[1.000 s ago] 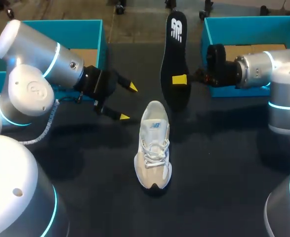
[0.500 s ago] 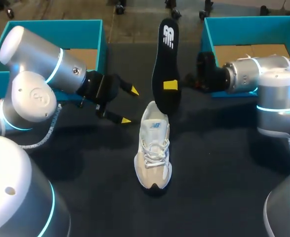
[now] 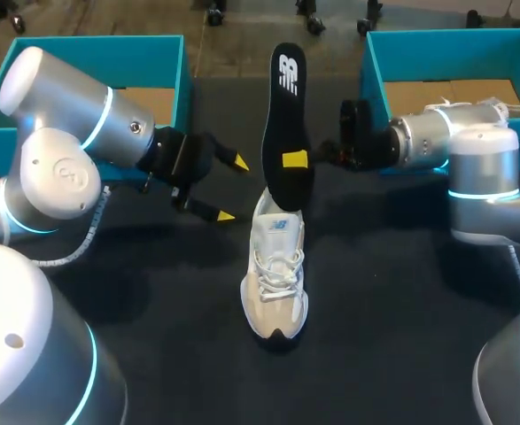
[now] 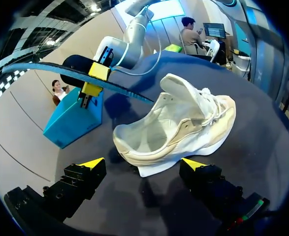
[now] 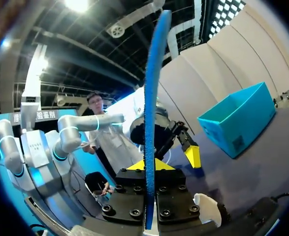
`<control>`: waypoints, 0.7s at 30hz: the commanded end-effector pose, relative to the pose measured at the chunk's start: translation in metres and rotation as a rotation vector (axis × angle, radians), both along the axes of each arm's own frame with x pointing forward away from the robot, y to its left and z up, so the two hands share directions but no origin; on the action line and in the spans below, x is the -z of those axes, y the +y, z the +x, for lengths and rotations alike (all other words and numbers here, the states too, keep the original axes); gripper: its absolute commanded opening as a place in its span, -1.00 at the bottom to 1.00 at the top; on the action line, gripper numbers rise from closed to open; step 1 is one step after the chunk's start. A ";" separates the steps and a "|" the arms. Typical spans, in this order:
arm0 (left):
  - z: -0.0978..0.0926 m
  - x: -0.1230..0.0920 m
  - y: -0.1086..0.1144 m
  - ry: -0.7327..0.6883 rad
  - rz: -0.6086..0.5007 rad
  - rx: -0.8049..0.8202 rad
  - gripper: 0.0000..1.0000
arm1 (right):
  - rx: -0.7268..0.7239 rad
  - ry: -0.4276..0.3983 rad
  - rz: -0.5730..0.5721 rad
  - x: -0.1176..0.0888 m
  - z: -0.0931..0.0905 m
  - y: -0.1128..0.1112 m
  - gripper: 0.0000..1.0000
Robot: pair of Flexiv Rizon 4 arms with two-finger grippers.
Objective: Take the shoe out of the shoebox, open the shoe tongue, remove and reinsert the insole, then place the shoe into the shoebox
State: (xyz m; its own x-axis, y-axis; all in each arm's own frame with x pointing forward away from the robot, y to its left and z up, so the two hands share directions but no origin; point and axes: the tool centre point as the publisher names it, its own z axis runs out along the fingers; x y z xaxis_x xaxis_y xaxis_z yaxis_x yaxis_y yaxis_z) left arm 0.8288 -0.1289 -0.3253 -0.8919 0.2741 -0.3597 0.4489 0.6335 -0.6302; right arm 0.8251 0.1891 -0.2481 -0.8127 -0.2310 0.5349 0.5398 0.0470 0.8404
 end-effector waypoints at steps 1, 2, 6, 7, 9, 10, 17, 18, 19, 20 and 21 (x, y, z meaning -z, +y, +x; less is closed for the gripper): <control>-0.001 0.000 -0.001 -0.001 0.004 -0.002 1.00 | 0.020 -0.004 -0.006 0.005 -0.004 0.003 -1.00; -0.001 0.000 -0.001 -0.001 0.004 -0.002 1.00 | 0.021 -0.002 -0.005 0.007 -0.003 0.003 -1.00; -0.004 -0.001 -0.002 0.080 0.012 0.014 1.00 | 0.025 0.006 -0.016 0.010 0.002 0.005 -1.00; -0.005 -0.001 -0.002 0.092 0.010 0.011 1.00 | 0.026 0.006 -0.019 0.010 0.003 0.005 -1.00; -0.004 0.006 -0.002 0.102 0.025 0.001 1.00 | 0.028 0.006 -0.023 0.011 0.004 0.005 -1.00; -0.004 0.010 -0.002 0.109 0.034 0.000 1.00 | 0.029 0.006 -0.024 0.012 0.005 0.005 -1.00; -0.003 0.029 0.000 0.157 0.026 -0.021 1.00 | 0.038 0.009 -0.029 0.018 0.006 0.003 -1.00; -0.003 0.030 -0.001 0.158 0.026 -0.022 1.00 | 0.037 0.013 -0.028 0.018 0.006 0.004 -1.00; -0.003 0.032 -0.002 0.160 0.026 -0.023 1.00 | 0.036 0.015 -0.027 0.019 0.006 0.004 -1.00; -0.003 0.033 -0.002 0.160 0.026 -0.025 1.00 | 0.036 0.016 -0.027 0.019 0.006 0.005 -1.00; -0.003 0.035 -0.002 0.165 0.021 -0.031 1.00 | 0.037 0.017 -0.028 0.019 0.007 0.006 -1.00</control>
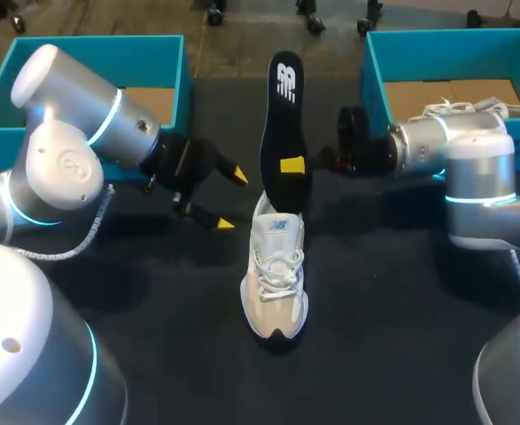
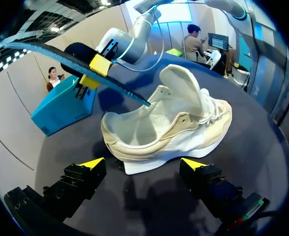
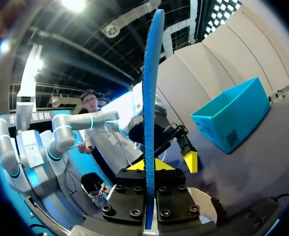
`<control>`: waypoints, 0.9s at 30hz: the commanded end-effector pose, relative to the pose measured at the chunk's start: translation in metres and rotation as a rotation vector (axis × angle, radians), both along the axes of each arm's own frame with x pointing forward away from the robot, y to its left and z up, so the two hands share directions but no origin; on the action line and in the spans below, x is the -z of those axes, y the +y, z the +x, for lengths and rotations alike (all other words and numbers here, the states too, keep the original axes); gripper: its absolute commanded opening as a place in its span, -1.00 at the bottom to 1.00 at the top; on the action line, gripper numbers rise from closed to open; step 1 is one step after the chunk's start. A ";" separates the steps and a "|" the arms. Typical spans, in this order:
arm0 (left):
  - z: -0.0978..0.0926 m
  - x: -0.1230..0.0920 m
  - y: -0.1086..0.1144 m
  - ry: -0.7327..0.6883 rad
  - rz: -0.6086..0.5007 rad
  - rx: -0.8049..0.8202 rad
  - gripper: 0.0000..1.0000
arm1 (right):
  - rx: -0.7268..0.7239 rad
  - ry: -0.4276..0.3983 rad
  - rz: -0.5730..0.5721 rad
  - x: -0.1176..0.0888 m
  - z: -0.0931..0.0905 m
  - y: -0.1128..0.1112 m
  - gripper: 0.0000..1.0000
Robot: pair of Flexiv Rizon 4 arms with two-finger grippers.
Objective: Take the shoe out of the shoebox, open the shoe tongue, remove and reinsert the insole, then place the shoe into the shoebox
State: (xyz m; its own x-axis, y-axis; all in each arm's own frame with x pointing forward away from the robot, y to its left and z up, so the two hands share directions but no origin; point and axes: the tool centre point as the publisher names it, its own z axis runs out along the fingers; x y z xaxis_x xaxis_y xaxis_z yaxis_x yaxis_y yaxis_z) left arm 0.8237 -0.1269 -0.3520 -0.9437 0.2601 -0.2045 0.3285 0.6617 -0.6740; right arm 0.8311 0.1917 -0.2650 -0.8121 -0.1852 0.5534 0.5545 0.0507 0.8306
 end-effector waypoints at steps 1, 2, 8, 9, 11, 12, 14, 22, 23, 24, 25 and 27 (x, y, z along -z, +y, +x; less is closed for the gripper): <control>0.003 0.009 -0.005 0.006 -0.008 -0.009 1.00 | 0.000 0.002 0.001 0.002 0.001 0.005 -1.00; 0.003 0.011 -0.006 0.019 -0.016 -0.019 1.00 | -0.001 0.003 0.001 0.003 0.002 0.007 -1.00; 0.003 0.012 -0.007 0.037 -0.038 -0.033 1.00 | 0.006 0.001 0.001 0.006 0.004 0.019 -1.00; 0.004 0.012 -0.008 0.041 -0.040 -0.035 1.00 | 0.008 0.000 -0.003 0.006 0.004 0.021 -1.00; 0.005 0.011 -0.007 0.046 -0.044 -0.037 1.00 | 0.009 0.000 -0.004 0.008 0.005 0.024 -1.00; 0.006 0.010 -0.007 0.048 -0.045 -0.038 1.00 | 0.010 -0.001 -0.002 0.010 0.005 0.025 -1.00; 0.006 0.010 -0.006 0.051 -0.048 -0.042 1.00 | 0.012 -0.001 -0.004 0.013 0.006 0.027 -1.00; 0.004 0.005 -0.007 0.064 -0.062 -0.039 1.00 | 0.031 -0.018 -0.036 0.019 0.004 0.027 -1.00; 0.003 0.004 -0.007 0.064 -0.064 -0.039 1.00 | 0.035 -0.020 -0.045 0.019 0.004 0.027 -1.00; 0.003 0.004 -0.008 0.064 -0.065 -0.037 1.00 | 0.042 -0.022 -0.056 0.018 0.003 0.026 -1.00; 0.002 0.004 -0.008 0.065 -0.067 -0.036 1.00 | 0.047 -0.026 -0.064 0.018 0.002 0.026 -1.00; 0.002 0.004 -0.008 0.066 -0.067 -0.034 1.00 | 0.053 -0.029 -0.062 0.018 0.002 0.025 -1.00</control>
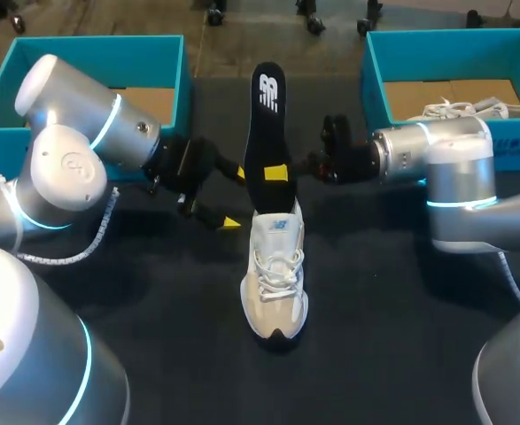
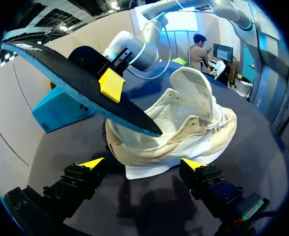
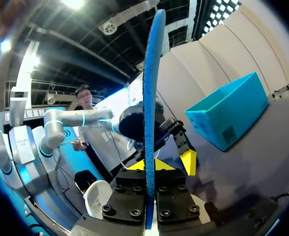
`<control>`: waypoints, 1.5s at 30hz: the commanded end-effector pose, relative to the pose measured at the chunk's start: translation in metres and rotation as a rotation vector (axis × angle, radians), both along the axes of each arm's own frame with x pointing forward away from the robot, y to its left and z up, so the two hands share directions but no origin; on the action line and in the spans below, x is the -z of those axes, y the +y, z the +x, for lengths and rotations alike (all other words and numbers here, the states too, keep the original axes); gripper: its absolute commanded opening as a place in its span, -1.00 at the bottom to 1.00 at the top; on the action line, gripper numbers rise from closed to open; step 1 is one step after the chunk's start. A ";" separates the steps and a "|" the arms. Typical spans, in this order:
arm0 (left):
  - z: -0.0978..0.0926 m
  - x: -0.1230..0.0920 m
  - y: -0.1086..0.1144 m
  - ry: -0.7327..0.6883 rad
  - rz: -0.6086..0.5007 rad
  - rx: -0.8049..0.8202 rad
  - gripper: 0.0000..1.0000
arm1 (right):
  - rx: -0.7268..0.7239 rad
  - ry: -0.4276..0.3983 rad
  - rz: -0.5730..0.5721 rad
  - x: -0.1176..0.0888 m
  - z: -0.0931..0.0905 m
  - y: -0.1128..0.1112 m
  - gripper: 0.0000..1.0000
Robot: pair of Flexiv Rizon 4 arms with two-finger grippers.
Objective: Take the shoe out of the shoebox, open the shoe tongue, remove and reinsert the insole, then place the shoe into the shoebox
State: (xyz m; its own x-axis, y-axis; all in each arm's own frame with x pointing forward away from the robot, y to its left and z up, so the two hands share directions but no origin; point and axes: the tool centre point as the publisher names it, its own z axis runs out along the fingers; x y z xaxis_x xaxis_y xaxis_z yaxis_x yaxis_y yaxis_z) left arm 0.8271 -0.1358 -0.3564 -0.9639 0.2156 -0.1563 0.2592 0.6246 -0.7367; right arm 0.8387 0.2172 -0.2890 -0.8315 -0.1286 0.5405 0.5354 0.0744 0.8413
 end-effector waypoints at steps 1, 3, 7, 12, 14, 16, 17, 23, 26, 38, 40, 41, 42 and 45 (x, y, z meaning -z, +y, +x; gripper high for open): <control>-0.002 0.000 0.000 0.001 0.000 0.001 1.00 | 0.018 -0.003 -0.011 -0.006 -0.006 -0.001 -1.00; -0.003 0.001 0.000 0.004 0.002 0.004 1.00 | 0.018 -0.003 -0.011 -0.006 -0.006 -0.001 -1.00; -0.004 0.001 0.000 0.007 0.008 0.007 1.00 | 0.018 -0.003 -0.011 -0.006 -0.006 -0.001 -1.00; -0.006 0.002 -0.002 0.010 0.014 0.011 1.00 | 0.018 -0.003 -0.011 -0.006 -0.006 -0.001 -1.00; -0.008 0.001 -0.003 0.012 0.011 0.017 1.00 | 0.018 -0.003 -0.011 -0.006 -0.006 -0.001 -1.00; -0.010 0.001 -0.005 0.015 0.010 0.023 1.00 | 0.018 -0.003 -0.011 -0.006 -0.006 -0.001 -1.00; -0.011 0.001 -0.005 0.016 0.009 0.025 1.00 | 0.018 -0.003 -0.011 -0.006 -0.006 -0.001 -1.00; -0.015 0.001 -0.005 0.030 0.005 0.028 1.00 | 0.049 -0.016 -0.007 -0.006 -0.007 -0.004 -1.00; -0.016 0.000 -0.003 0.036 0.000 0.024 1.00 | 0.081 -0.023 -0.012 -0.006 -0.010 -0.005 -1.00; -0.016 0.006 -0.007 0.043 0.001 0.022 1.00 | 0.159 -0.039 -0.028 0.000 -0.015 -0.006 -1.00; -0.016 0.008 -0.009 0.046 0.002 0.021 1.00 | 0.156 -0.042 -0.023 0.002 -0.014 -0.005 -1.00; -0.015 0.009 -0.010 0.049 0.002 0.018 1.00 | 0.159 -0.042 -0.027 0.003 -0.012 -0.004 -1.00; -0.015 0.009 -0.011 0.048 0.005 0.015 1.00 | 0.159 -0.042 -0.027 0.004 -0.012 -0.004 -1.00; -0.014 0.009 -0.012 0.050 0.004 0.016 1.00 | 0.157 -0.037 -0.034 0.007 -0.011 -0.002 -1.00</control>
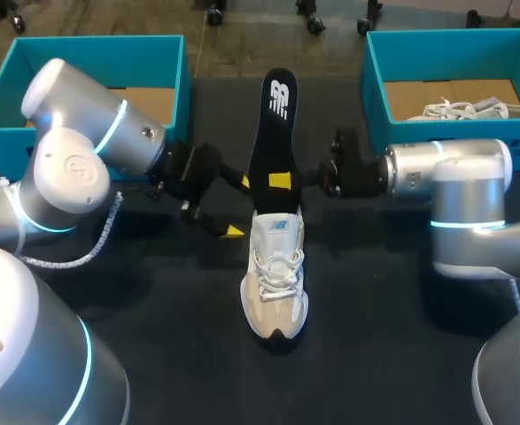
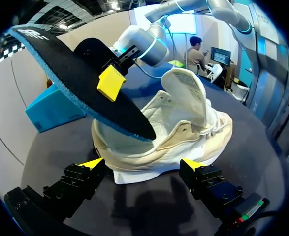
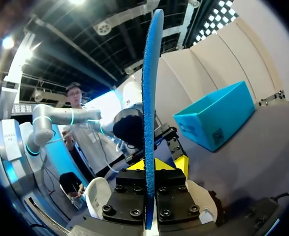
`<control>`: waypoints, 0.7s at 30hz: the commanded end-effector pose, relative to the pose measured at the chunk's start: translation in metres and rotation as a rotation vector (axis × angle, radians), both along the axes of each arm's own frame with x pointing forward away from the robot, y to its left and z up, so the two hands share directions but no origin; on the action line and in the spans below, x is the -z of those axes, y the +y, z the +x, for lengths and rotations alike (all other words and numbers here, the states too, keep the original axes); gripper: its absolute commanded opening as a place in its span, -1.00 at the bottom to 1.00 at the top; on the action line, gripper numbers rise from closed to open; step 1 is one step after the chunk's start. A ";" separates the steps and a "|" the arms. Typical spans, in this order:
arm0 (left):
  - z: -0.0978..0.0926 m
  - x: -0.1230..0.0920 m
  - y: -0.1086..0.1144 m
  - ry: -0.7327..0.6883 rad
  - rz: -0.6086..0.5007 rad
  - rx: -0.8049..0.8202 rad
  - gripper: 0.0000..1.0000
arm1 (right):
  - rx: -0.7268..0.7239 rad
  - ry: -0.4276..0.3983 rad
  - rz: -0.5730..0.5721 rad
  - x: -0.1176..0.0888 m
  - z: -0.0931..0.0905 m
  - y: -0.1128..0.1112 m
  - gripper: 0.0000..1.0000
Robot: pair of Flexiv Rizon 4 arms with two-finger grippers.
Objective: Take the shoe out of the shoebox, open the shoe tongue, remove and reinsert the insole, then place the shoe into the shoebox
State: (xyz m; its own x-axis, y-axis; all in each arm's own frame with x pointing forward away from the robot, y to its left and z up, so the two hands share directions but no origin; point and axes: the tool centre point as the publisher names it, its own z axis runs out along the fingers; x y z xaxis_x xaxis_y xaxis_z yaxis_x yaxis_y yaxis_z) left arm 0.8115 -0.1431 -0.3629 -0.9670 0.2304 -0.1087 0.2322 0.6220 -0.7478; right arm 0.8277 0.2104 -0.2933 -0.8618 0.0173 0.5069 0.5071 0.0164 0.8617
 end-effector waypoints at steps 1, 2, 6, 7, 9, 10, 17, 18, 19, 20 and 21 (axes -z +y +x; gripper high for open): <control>0.002 0.002 -0.005 0.001 0.001 0.002 1.00 | 0.004 0.003 -0.005 0.003 0.000 0.005 -1.00; 0.002 0.002 -0.005 0.002 0.002 0.003 1.00 | 0.003 0.004 -0.004 0.004 0.000 0.005 -1.00; 0.004 0.002 -0.006 0.005 0.003 0.007 1.00 | 0.003 0.017 -0.009 0.007 -0.001 0.007 -1.00; 0.004 0.002 -0.006 0.005 0.003 0.007 1.00 | 0.003 0.018 -0.010 0.007 -0.002 0.007 -1.00; 0.005 0.003 -0.005 0.006 0.003 0.007 1.00 | 0.001 0.031 -0.012 0.010 -0.004 0.008 -1.00; 0.006 0.003 -0.004 0.007 0.002 0.006 1.00 | 0.004 0.038 -0.014 0.012 -0.005 0.008 -1.00; 0.011 0.004 -0.002 0.010 -0.003 -0.004 1.00 | 0.015 0.063 -0.022 0.019 -0.010 0.007 -1.00; 0.012 0.005 -0.002 0.010 -0.003 -0.006 1.00 | 0.016 0.065 -0.026 0.020 -0.011 0.006 -1.00; 0.013 0.005 -0.001 0.010 -0.003 -0.007 1.00 | 0.016 0.066 -0.027 0.021 -0.012 0.006 -1.00; 0.013 0.006 -0.001 0.010 -0.002 -0.009 1.00 | 0.017 0.068 -0.030 0.022 -0.013 0.005 -1.00; 0.013 0.006 0.000 0.009 -0.001 -0.010 1.00 | 0.018 0.071 -0.033 0.024 -0.014 0.004 -1.00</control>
